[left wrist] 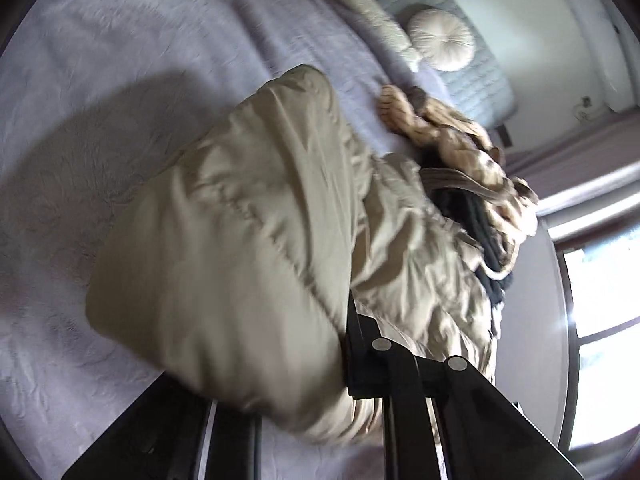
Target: Fold large clothes
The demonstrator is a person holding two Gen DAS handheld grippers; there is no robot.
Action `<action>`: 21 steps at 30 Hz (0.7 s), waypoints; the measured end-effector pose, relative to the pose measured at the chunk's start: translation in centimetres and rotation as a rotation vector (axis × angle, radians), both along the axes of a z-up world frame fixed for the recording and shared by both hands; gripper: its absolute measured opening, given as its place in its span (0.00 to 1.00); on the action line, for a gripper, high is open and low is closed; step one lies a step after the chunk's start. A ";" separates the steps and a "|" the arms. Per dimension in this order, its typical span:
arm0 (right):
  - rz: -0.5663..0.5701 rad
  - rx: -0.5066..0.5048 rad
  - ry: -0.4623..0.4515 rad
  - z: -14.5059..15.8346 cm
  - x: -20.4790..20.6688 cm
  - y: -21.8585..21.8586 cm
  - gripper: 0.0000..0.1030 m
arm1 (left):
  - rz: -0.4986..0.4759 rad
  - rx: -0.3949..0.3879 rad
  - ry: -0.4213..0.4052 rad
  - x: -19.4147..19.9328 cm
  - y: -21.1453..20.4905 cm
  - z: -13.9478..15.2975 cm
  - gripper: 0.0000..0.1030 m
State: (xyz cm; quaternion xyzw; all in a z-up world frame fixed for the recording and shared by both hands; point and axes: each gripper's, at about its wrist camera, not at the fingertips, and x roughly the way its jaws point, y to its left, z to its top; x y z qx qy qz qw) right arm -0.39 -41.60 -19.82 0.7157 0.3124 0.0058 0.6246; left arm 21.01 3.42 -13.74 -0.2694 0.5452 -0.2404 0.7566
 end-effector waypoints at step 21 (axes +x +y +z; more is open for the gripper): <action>0.151 -0.074 0.089 4.0 -10.7 6.1 0.24 | -0.300 -0.016 0.150 -12.0 8.5 0.7 0.17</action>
